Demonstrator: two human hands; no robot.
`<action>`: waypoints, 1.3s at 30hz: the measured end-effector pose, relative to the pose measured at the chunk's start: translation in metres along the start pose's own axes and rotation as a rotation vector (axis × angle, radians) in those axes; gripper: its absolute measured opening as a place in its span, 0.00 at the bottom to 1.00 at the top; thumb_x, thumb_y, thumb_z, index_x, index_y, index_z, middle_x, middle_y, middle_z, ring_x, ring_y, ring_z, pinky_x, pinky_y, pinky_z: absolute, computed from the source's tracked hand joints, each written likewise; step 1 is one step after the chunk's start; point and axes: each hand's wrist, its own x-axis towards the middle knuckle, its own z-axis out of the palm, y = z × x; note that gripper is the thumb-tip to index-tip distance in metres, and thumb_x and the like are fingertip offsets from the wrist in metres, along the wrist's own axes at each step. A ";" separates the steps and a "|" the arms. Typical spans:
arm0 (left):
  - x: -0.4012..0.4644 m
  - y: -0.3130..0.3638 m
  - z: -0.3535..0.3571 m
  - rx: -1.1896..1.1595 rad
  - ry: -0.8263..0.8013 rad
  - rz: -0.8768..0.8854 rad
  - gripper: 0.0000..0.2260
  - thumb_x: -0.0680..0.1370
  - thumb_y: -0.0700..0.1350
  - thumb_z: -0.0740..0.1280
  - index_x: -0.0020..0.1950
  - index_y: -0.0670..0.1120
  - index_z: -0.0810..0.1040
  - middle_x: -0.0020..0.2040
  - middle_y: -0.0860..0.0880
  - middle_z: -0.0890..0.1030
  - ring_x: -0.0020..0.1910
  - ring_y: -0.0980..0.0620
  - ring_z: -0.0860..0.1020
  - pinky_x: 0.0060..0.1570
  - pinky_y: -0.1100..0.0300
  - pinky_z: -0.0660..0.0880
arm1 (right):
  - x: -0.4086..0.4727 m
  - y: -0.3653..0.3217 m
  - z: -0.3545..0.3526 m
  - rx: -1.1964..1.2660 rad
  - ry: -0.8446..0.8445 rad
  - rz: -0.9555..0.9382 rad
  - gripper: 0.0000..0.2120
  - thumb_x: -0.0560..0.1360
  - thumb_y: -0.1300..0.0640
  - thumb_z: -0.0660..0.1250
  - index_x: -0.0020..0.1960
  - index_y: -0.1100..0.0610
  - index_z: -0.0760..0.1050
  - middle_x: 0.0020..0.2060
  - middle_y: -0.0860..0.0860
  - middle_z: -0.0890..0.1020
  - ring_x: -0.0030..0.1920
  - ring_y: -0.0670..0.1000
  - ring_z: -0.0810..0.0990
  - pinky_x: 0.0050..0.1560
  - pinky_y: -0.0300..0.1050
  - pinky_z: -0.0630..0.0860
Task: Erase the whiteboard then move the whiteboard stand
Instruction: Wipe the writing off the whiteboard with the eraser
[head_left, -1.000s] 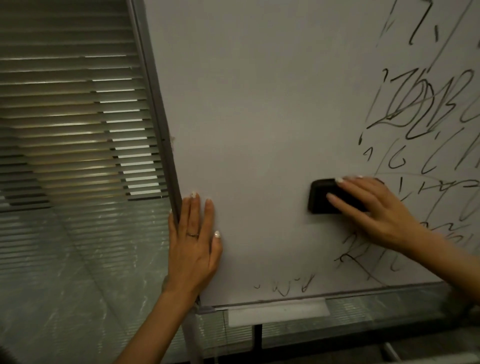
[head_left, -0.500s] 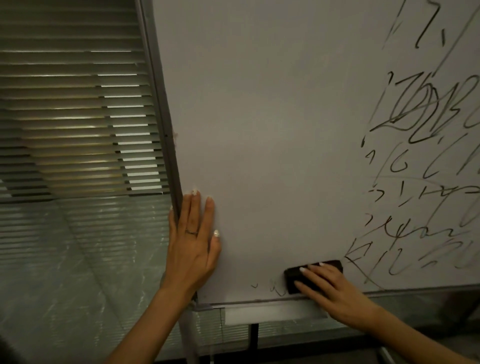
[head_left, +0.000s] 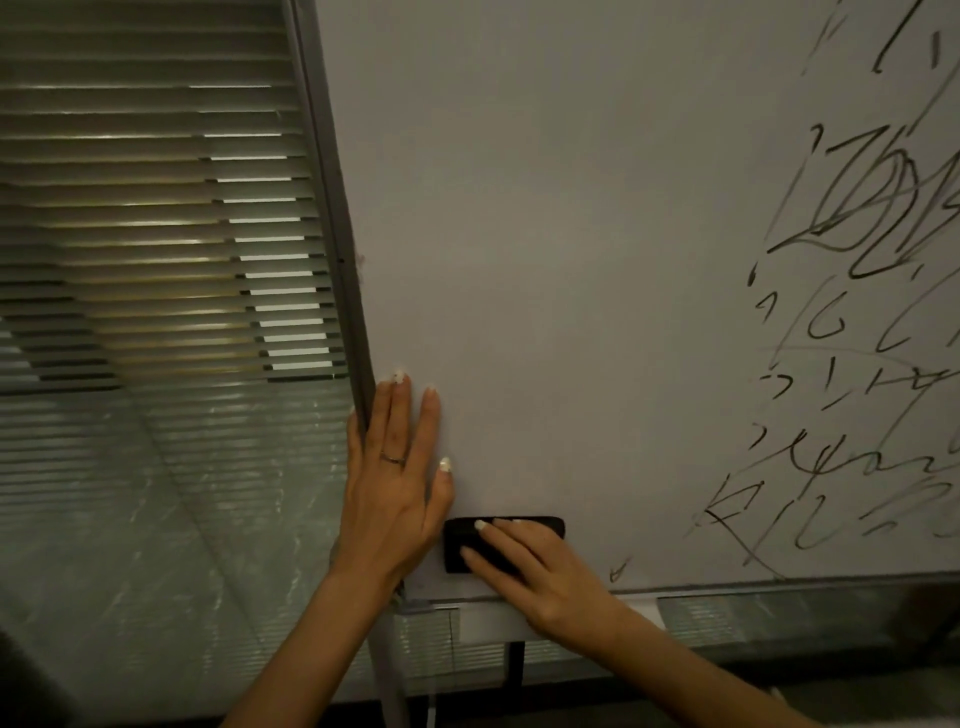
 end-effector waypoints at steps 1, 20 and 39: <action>0.000 0.000 0.000 -0.002 -0.002 -0.001 0.27 0.81 0.50 0.50 0.78 0.48 0.44 0.78 0.51 0.40 0.77 0.50 0.42 0.74 0.52 0.40 | -0.002 -0.002 0.003 -0.001 -0.008 -0.011 0.16 0.81 0.61 0.60 0.68 0.58 0.69 0.66 0.58 0.70 0.63 0.55 0.72 0.68 0.49 0.67; 0.001 0.007 0.007 -0.019 0.011 -0.054 0.24 0.82 0.54 0.42 0.78 0.50 0.44 0.78 0.53 0.40 0.77 0.52 0.42 0.73 0.54 0.39 | -0.031 0.088 -0.073 -0.092 0.094 0.225 0.37 0.70 0.69 0.63 0.76 0.57 0.56 0.63 0.61 0.67 0.66 0.59 0.65 0.75 0.50 0.57; -0.001 0.007 0.008 0.011 0.035 -0.049 0.24 0.82 0.53 0.44 0.78 0.50 0.44 0.78 0.52 0.40 0.77 0.52 0.42 0.73 0.52 0.39 | -0.092 0.038 -0.051 -0.024 -0.392 0.008 0.40 0.67 0.57 0.68 0.76 0.56 0.58 0.63 0.53 0.70 0.61 0.52 0.70 0.61 0.47 0.70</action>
